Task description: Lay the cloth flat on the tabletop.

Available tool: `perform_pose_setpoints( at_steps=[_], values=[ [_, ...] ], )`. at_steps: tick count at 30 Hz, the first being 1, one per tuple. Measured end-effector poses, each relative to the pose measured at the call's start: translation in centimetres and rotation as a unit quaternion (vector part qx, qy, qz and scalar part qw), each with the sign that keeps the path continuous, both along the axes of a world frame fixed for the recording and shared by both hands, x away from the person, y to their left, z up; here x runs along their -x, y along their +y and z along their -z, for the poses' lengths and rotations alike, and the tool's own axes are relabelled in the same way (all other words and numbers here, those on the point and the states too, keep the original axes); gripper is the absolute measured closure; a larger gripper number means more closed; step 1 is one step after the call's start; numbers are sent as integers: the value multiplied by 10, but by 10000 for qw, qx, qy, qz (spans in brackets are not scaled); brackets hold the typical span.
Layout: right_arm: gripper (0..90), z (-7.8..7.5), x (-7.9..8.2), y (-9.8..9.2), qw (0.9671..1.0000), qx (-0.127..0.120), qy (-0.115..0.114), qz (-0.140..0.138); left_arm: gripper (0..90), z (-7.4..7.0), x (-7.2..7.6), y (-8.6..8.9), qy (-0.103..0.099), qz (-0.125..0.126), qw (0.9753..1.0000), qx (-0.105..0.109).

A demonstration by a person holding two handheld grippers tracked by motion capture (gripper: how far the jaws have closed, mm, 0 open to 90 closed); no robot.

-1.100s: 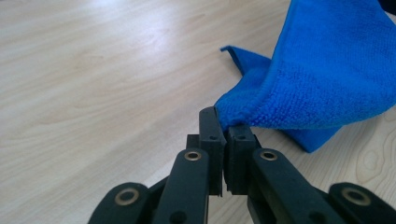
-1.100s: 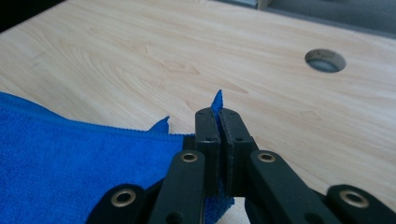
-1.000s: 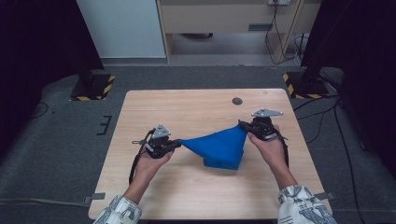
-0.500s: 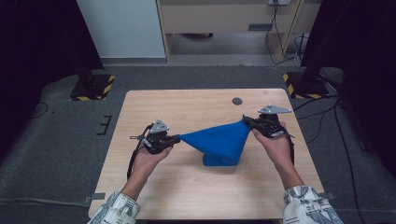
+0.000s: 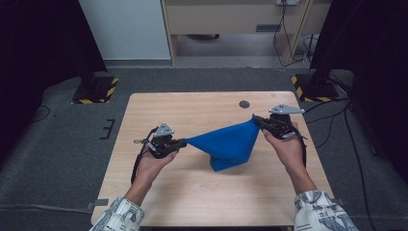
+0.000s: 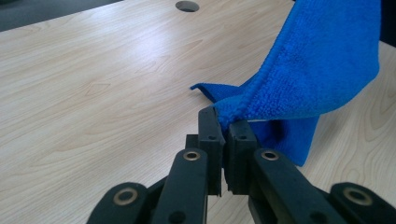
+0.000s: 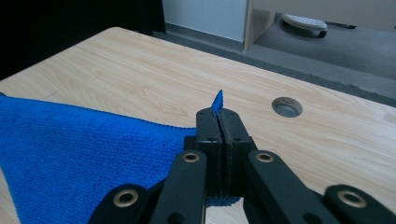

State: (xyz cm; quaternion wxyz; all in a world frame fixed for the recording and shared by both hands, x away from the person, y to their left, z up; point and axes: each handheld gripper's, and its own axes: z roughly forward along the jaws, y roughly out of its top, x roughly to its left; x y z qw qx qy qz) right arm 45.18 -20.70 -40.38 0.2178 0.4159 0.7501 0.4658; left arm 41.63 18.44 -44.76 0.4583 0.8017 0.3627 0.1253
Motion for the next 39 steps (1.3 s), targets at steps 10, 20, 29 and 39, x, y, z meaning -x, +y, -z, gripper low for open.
perform_pose_setpoints(
  at_steps=[10, 20, 29, 39],
  values=[
    [885, -4, 3, -5, 10000, -38, -75, 24, 881, -8, 0, 1, -50, -30, 9998, 174],
    [884, -20, 18, -10, 9990, -284, -339, -26, 882, -29, -2, 1, -230, -133, 9994, 213],
    [884, -35, 29, -4, 9978, -351, -548, -129, 882, -43, -1, 8, -346, -237, 9989, 224],
    [883, -50, 33, 1, 9971, -290, -668, -208, 882, -61, 4, 15, -513, -250, 9981, 230]
  ],
)
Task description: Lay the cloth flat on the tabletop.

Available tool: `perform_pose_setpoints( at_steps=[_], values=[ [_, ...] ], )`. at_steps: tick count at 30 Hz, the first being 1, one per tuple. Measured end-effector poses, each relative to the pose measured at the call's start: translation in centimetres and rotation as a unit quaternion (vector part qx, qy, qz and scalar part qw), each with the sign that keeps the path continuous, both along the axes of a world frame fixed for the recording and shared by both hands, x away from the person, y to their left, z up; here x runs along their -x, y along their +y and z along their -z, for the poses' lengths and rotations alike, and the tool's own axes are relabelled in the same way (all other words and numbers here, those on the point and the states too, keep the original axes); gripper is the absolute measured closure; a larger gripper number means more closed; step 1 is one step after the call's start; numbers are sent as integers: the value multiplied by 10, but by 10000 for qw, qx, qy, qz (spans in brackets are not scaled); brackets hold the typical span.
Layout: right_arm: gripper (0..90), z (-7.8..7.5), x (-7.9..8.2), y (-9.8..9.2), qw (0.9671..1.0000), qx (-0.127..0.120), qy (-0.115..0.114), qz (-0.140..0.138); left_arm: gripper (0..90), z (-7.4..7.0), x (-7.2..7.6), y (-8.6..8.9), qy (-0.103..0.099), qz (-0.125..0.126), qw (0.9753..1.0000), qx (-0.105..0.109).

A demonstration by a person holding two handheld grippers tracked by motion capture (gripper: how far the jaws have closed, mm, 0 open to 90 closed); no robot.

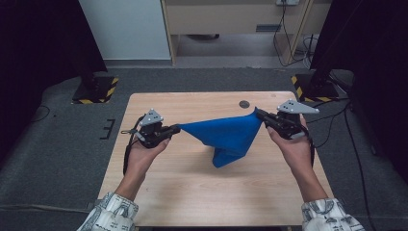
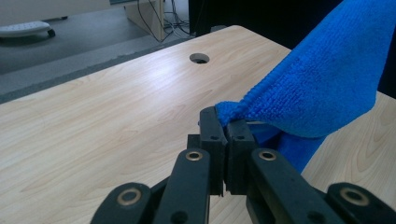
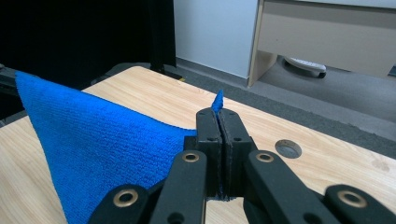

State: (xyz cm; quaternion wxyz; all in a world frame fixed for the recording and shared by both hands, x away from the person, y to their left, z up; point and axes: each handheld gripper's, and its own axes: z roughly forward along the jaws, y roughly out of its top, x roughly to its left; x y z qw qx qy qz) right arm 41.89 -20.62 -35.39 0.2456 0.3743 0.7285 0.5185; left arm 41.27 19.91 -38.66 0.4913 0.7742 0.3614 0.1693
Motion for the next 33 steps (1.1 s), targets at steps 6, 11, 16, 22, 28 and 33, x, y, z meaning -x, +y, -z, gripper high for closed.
perform_pose_setpoints(
  at_steps=[6, 11, 16, 22, 28, 33],
  values=[
    [883, -7, 1, 1, 10000, 16, -48, 21, 882, -12, 1, -1, -57, -3, 10000, -73],
    [883, -8, 3, 0, 10000, -12, -88, 30, 882, -22, 4, -1, -134, 15, 9999, -45],
    [883, -11, 4, -1, 9999, -82, -121, 22, 882, -27, 5, 1, -178, -5, 9998, -61],
    [883, -16, 7, 3, 9998, -74, -189, -16, 881, -35, 9, 4, -254, -31, 9996, -82],
    [882, -23, 11, 4, 9996, -110, -274, -46, 877, -41, 14, 5, -344, -29, 9994, -97],
    [882, -29, 18, 3, 9992, -158, -364, -100, 878, -45, 20, 9, -404, -12, 9992, -70]
  ],
)
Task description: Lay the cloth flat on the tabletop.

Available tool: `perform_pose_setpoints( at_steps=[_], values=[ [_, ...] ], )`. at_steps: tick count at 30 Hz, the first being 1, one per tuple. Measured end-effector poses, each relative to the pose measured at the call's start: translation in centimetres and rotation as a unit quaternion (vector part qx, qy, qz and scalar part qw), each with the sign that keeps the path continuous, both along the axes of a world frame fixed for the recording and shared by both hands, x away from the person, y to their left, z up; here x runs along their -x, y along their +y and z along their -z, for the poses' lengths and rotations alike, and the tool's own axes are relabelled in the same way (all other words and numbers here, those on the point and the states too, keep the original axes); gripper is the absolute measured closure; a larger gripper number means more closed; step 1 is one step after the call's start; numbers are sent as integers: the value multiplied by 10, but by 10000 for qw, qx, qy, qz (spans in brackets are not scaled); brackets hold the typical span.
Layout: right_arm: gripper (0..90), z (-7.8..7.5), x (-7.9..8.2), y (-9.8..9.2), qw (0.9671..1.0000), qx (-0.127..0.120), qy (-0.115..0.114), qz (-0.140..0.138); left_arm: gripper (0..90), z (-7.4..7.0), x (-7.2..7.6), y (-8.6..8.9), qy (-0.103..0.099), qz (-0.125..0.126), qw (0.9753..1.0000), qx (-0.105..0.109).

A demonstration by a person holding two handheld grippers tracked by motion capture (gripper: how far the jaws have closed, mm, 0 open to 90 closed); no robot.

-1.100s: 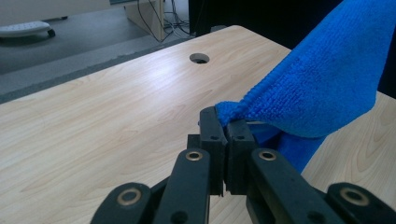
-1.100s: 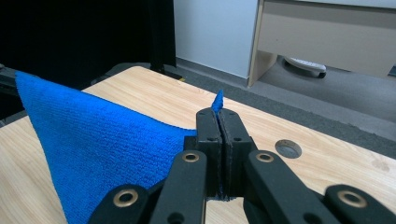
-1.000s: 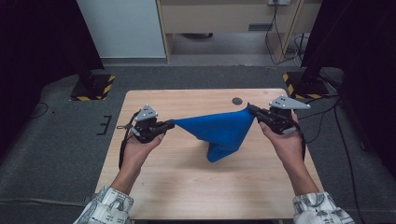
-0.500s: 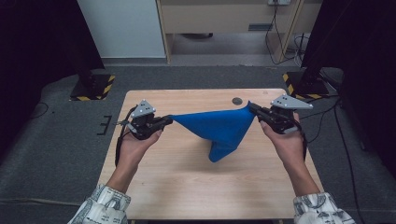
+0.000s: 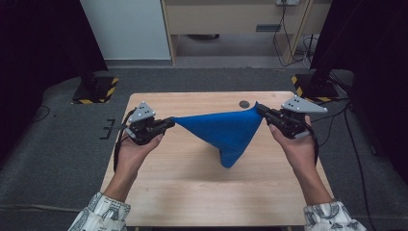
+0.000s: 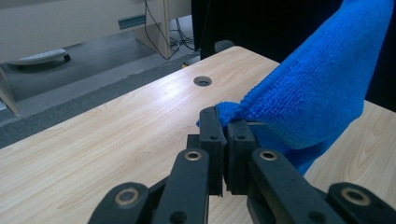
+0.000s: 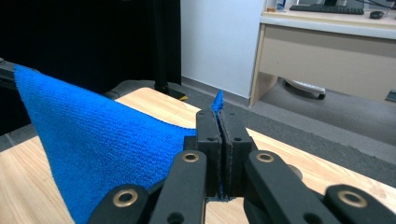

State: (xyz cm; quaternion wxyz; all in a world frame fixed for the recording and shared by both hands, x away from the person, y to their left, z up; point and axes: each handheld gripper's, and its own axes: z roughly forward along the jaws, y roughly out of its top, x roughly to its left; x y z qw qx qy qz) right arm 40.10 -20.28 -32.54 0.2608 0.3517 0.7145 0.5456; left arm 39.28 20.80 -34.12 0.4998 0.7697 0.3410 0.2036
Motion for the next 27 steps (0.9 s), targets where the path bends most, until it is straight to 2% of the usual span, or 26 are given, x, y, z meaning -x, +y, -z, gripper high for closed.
perform_pose_setpoints(
  at_steps=[8, 18, 22, 25, 26, 27],
  values=[
    [881, -4, 8, 1, 9999, 94, -109, -43, 879, -6, 5, 2, -46, 3, 10000, -20],
    [880, -7, 15, -2, 9998, 35, -172, -67, 876, -11, 12, 0, -84, 50, 10000, -15],
    [879, -13, 26, -4, 9996, -61, -264, -104, 870, -18, 24, 2, -216, 87, 9997, -46],
    [879, -18, 38, -6, 9992, -100, -372, -146, 865, -25, 38, 3, -334, 120, 9994, -63],
    [879, -22, 46, -7, 9988, -108, -435, -186, 863, -31, 47, 4, -386, 153, 9991, -66],
    [879, -22, 46, -7, 9988, -108, -435, -186, 862, -31, 47, 4, -386, 153, 9991, -66]
  ],
)
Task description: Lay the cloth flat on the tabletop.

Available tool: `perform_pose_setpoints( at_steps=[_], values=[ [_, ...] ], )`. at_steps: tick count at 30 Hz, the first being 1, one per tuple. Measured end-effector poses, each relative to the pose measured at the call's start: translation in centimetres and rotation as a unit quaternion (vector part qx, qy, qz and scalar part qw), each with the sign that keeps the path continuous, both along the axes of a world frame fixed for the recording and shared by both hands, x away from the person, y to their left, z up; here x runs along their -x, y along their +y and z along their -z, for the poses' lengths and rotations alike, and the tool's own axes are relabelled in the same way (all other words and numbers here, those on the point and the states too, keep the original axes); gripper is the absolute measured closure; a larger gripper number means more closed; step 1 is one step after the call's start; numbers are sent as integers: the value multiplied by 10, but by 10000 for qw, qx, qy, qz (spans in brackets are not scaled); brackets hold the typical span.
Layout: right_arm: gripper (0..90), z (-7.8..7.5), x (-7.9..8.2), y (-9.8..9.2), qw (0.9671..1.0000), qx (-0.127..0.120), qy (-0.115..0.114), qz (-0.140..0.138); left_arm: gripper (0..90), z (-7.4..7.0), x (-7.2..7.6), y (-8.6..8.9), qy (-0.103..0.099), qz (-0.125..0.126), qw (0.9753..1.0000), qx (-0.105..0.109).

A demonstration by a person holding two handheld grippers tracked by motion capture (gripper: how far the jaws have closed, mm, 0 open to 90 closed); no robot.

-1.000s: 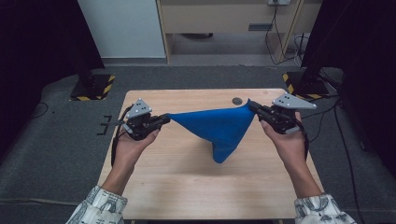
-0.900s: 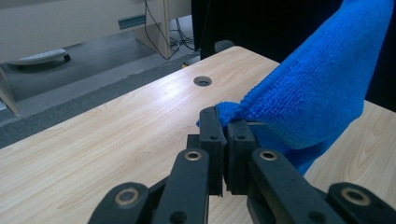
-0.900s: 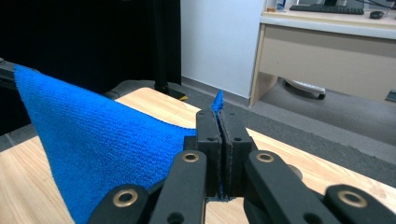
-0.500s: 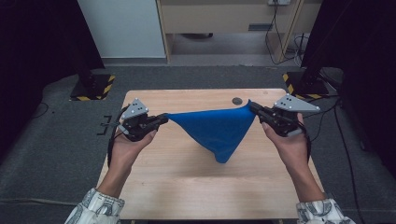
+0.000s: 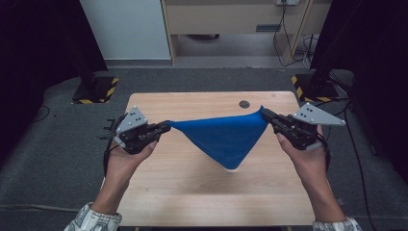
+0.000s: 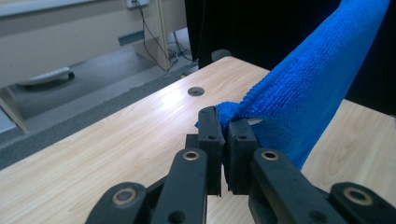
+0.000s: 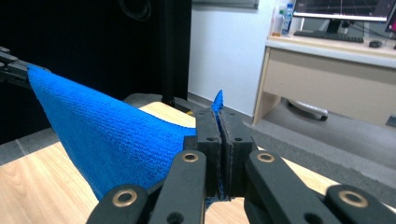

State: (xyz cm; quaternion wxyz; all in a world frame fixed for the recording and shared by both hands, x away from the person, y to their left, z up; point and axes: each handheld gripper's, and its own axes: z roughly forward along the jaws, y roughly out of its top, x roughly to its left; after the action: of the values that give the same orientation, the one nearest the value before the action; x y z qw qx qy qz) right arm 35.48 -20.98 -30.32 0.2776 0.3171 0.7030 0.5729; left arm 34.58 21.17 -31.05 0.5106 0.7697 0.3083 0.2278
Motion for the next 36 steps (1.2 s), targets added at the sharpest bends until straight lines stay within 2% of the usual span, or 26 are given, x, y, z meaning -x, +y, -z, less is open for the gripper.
perform_pose_setpoints(
  at_steps=[5, 6, 9, 12, 14, 19, 24, 25, 27, 36],
  values=[
    [879, -9, 23, -5, 9999, -52, -134, -60, 856, -12, 22, 3, -104, 97, 9999, 15],
    [878, -10, 31, -9, 9998, -112, -104, -91, 852, -13, 25, 4, -79, 129, 9999, 26],
    [877, -8, 36, -11, 10000, -53, -41, -71, 850, -13, 28, 7, 32, 177, 9998, 8],
    [877, 1, 31, -13, 9999, 42, 118, -15, 852, -4, 14, 7, 261, 133, 9995, -108],
    [879, 11, 21, -14, 9996, 46, 263, 39, 875, 6, -2, 3, 499, 187, 9985, -114],
    [879, 36, -9, -11, 9985, 145, 518, 141, 896, 36, -40, -12, 888, 250, 9950, -384],
    [880, 56, -37, -18, 9974, 53, 633, 333, 896, 50, -64, -18, 1001, 96, 9948, -134],
    [880, 56, -37, -18, 9974, 53, 633, 333, 896, 50, -64, -18, 1001, 96, 9948, -134],
    [880, 61, -46, -20, 9968, 54, 673, 421, 897, 52, -74, -19, 1054, 12, 9944, -115],
    [879, 73, -62, -25, 9957, 29, 731, 572, 896, 55, -90, -31, 1097, -49, 9938, -173]
  ],
)
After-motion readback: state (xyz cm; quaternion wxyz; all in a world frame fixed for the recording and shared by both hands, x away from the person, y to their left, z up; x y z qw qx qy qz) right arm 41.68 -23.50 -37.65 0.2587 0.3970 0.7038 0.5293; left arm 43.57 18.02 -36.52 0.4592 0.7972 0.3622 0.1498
